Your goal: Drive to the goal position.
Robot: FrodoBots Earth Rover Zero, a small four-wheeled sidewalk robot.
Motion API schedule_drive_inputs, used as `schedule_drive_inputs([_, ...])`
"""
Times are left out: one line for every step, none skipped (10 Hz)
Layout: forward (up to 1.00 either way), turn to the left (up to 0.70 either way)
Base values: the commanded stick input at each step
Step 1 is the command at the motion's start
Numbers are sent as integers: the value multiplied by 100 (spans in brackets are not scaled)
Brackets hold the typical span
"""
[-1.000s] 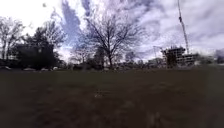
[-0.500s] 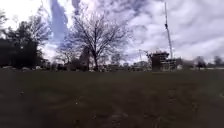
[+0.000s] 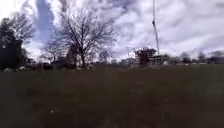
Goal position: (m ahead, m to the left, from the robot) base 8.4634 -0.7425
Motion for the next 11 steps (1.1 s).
schedule_drive_inputs([70,0])
schedule_drive_inputs([70,0])
schedule_drive_inputs([70,0])
schedule_drive_inputs([70,0])
schedule_drive_inputs([70,0])
schedule_drive_inputs([70,0])
schedule_drive_inputs([70,21])
schedule_drive_inputs([70,27])
schedule_drive_inputs([70,9])
schedule_drive_inputs([70,0])
schedule_drive_inputs([70,0])
